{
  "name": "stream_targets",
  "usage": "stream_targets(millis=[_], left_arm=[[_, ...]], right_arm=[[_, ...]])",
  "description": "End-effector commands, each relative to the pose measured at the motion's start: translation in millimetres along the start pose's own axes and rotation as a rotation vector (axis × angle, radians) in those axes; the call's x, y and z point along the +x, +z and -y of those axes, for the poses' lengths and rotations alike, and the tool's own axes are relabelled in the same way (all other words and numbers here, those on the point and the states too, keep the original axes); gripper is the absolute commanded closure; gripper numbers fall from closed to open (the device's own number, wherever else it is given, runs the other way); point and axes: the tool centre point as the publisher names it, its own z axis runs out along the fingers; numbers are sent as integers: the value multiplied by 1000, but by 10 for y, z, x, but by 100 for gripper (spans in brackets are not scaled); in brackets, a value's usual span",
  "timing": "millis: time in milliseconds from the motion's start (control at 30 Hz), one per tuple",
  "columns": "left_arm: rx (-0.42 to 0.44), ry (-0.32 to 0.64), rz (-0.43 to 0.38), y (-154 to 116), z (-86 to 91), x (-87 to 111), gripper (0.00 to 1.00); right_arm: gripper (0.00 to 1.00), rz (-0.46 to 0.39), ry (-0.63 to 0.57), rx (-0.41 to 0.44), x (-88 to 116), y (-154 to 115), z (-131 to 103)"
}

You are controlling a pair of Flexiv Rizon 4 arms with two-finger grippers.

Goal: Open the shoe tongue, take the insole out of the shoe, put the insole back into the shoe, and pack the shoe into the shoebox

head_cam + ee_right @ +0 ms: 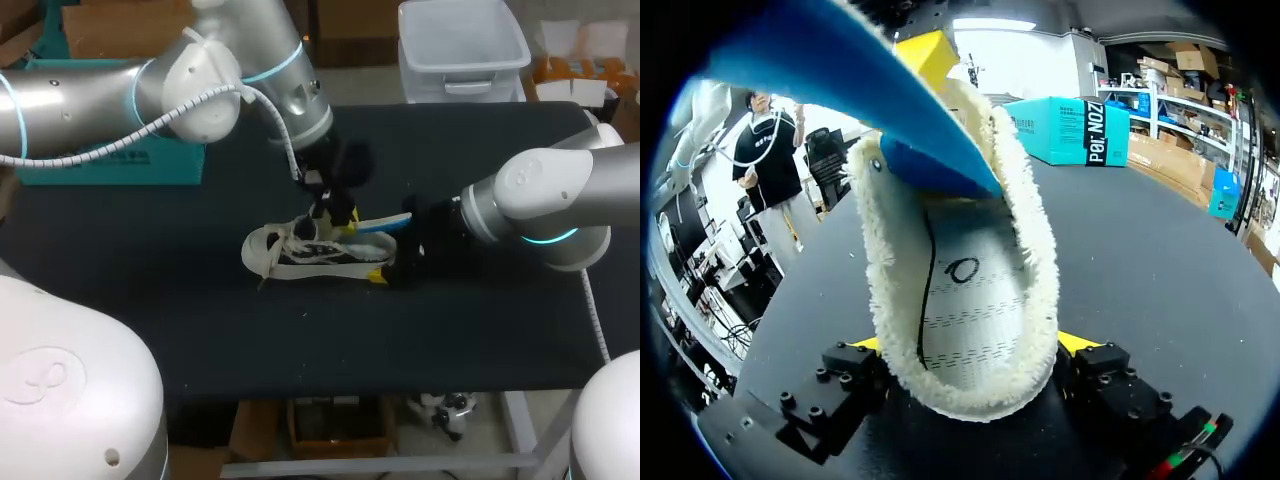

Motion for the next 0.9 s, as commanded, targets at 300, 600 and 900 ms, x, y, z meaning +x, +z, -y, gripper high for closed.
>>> stream_targets(millis=[300,600,900], left_arm=[[219,138,-114,-415,270,145,100],[374,238,-168,-697,436,383,100],[503,323,-219,-873,621,516,100]], right_arm=[[100,-2,0,-2,-25,101,112],[0,8,10,46,61,-113,150],[0,5,57,180,66,-464,214]])
